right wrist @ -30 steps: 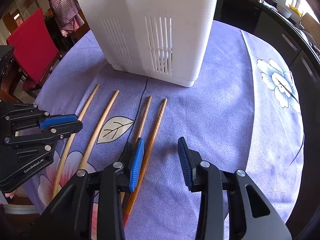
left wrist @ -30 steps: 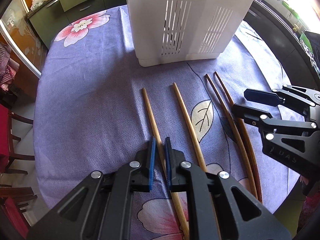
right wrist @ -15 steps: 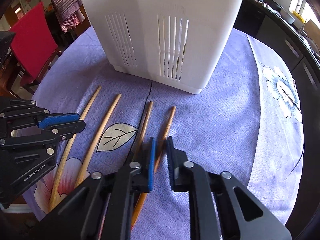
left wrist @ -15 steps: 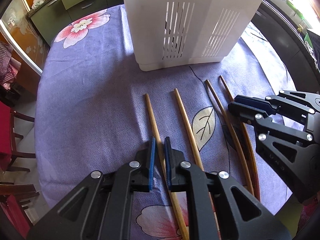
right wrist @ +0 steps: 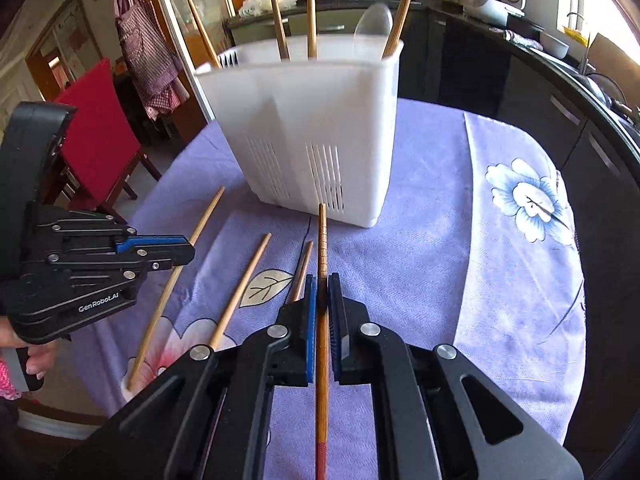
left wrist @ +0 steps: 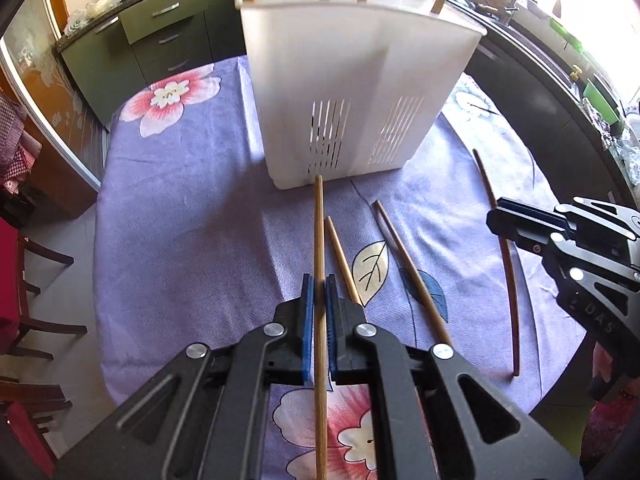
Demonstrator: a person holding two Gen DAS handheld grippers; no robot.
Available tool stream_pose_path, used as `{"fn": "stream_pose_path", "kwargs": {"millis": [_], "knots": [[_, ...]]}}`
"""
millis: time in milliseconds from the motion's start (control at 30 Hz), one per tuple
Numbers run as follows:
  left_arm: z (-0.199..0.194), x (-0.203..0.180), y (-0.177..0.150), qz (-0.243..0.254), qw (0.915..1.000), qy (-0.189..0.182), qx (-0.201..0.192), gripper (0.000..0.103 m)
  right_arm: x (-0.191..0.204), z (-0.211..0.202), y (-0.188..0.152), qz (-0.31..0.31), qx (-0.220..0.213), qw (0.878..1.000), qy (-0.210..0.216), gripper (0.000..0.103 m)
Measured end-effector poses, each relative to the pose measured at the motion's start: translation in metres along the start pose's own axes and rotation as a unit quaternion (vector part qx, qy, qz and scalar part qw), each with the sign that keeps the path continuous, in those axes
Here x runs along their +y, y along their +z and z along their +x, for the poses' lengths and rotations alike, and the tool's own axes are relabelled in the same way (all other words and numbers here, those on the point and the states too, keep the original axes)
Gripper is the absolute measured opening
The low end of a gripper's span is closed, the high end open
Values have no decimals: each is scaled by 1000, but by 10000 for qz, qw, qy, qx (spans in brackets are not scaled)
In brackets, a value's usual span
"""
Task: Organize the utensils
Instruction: 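Lift both chopsticks upright, carry over the white holder and open both tools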
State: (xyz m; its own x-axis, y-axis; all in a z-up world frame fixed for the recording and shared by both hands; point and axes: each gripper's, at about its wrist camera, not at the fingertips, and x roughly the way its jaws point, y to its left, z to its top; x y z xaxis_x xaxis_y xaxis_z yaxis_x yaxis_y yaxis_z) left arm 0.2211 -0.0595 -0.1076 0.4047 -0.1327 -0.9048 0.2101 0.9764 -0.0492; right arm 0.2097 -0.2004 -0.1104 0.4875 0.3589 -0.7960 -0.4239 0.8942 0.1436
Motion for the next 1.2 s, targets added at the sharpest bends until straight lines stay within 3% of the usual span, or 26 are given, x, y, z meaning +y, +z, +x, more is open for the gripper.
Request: {"fn": "stream_pose_path", "kwargs": {"millis": [200, 433, 733, 1200], "knots": [[-43, -9, -5, 205, 9990, 18, -403, 6, 0, -67, -11, -15, -671, 9977, 55, 7], [-82, -15, -24, 397, 9962, 120, -761, 6, -10, -117, -36, 1, -967, 9953, 57, 7], [-113, -15, -47, 421, 9937, 156, -1022, 6, -3, -128, -49, 52, -1088, 9940, 83, 7], [-145, -13, -53, 395, 9895, 169, -1379, 6, 18, -161, -34, -124, -1421, 9896, 174, 7]]}}
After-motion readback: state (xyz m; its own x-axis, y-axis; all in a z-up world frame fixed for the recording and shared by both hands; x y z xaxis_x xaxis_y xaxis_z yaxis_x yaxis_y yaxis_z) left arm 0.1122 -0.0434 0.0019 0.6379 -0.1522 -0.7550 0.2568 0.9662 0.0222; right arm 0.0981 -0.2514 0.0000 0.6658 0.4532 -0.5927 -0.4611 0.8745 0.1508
